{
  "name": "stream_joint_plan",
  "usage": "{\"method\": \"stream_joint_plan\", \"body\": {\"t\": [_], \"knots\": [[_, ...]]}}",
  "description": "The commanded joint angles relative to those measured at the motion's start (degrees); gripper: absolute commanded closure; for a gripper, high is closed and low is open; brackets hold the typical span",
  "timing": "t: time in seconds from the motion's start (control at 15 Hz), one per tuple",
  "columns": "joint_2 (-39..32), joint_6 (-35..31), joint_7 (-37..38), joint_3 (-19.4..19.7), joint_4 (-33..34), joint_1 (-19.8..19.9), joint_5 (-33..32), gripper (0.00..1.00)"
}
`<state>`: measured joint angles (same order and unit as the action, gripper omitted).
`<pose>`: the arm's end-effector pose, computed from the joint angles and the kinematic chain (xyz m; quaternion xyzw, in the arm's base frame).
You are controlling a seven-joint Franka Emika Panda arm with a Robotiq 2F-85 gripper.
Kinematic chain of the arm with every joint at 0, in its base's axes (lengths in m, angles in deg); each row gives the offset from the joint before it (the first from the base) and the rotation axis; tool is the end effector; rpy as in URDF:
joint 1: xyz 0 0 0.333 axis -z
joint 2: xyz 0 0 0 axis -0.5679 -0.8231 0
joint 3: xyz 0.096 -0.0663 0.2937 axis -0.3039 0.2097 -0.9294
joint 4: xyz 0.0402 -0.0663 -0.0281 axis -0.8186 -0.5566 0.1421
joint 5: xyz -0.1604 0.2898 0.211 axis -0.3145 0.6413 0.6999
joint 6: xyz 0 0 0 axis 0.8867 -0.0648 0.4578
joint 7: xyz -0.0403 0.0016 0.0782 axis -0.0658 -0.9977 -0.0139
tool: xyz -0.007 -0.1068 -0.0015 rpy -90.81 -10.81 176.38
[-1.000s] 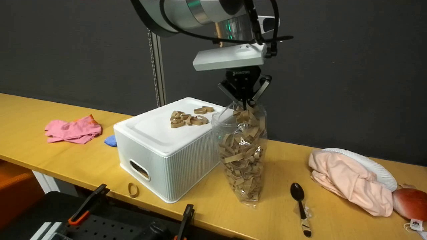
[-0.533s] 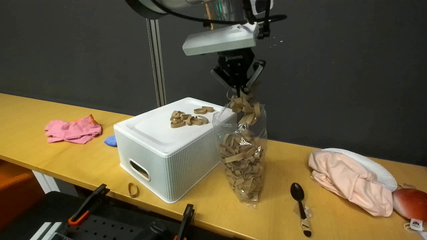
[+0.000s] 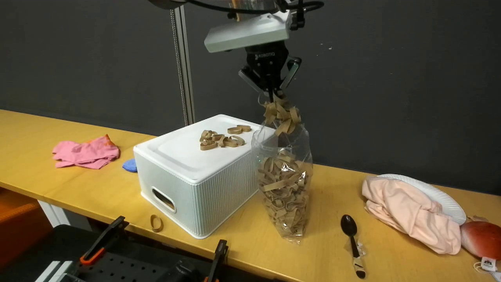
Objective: Remove some rubber bands from the plastic and put them on the white box
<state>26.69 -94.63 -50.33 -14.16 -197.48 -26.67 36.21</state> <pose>0.5060 -0.1465 0.4132 0.9820 -0.0597 0.1460 0.1039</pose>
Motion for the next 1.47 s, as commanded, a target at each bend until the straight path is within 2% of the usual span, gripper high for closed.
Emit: {"method": "stream_joint_plan", "body": {"t": [0.0,0.33,0.93,1.4], "knots": [[-0.98,2.88,-1.01,-1.30,3.92,-0.73,1.68,0.98],[-2.32,5.07,-0.74,-2.84,7.88,-2.15,1.48,0.98],[-8.84,4.07,-2.30,-5.82,12.35,-5.60,2.17,0.98],[-8.55,3.67,-11.76,-8.94,11.06,-7.45,12.48,0.98]]}}
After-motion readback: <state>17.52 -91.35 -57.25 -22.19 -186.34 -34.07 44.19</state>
